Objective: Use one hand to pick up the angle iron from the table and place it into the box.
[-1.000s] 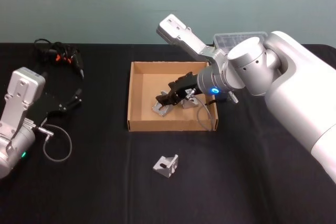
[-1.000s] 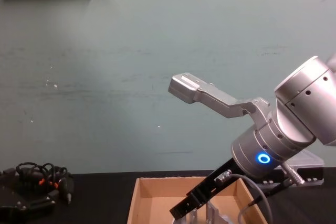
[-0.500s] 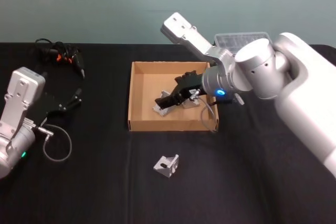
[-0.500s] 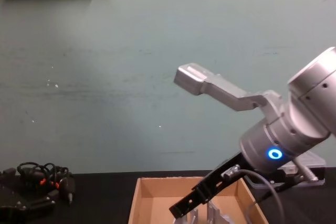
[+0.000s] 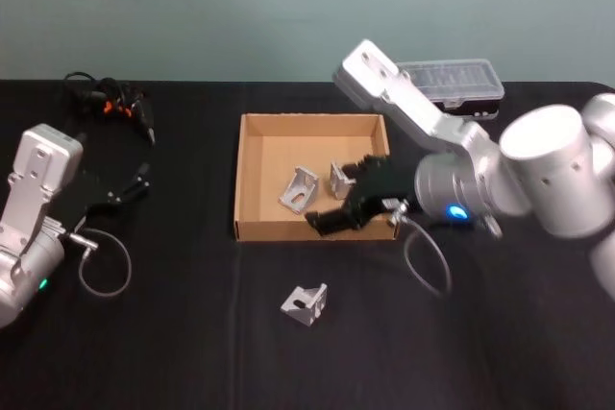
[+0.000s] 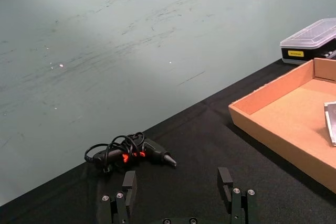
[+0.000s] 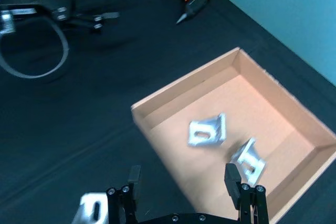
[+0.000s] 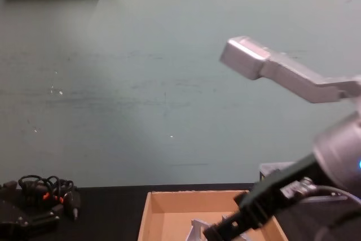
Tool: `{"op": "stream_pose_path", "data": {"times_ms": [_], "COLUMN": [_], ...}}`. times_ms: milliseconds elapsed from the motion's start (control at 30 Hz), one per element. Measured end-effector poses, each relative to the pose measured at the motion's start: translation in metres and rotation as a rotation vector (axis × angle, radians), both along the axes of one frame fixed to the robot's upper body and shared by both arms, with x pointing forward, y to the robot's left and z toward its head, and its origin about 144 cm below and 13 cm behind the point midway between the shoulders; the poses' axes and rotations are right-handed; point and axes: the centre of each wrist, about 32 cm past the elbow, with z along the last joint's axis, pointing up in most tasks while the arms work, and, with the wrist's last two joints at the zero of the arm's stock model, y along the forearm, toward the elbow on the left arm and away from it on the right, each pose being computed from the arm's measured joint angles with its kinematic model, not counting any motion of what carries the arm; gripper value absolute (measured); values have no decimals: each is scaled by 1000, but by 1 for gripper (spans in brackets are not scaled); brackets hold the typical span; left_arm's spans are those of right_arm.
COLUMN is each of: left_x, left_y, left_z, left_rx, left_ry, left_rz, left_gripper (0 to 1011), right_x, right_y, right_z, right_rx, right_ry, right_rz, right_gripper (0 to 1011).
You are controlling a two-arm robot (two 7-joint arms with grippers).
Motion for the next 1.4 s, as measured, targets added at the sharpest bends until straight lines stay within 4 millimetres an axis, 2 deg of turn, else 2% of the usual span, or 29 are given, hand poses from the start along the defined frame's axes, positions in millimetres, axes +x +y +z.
{"op": "stream_pose_path", "data": {"times_ms": [133, 333, 500, 800, 1033, 1400], "left_x": [0, 0, 0, 0, 0, 0], "left_y": [0, 0, 0, 0, 0, 0], "left_z": [0, 0, 0, 0, 0, 0], "left_rx": [0, 0, 0, 0, 0, 0], "left_ry": [0, 0, 0, 0, 0, 0], "left_rz": [0, 0, 0, 0, 0, 0], "left_gripper": [1011, 1011, 1011, 1011, 1011, 1012], "right_x": [-29, -66, -85, -90, -84, -68], "right_y": [-7, -7, -7, -6, -2, 13], "right_z": [0, -2, -9, -23, -31, -41], "right_rx": [22, 36, 22, -15, -38, -72], "right_ry": [20, 37, 58, 88, 92, 94], "right_rz": [4, 26, 40, 57, 73, 89], "right_gripper": [1004, 1004, 1004, 1004, 1004, 1004]}}
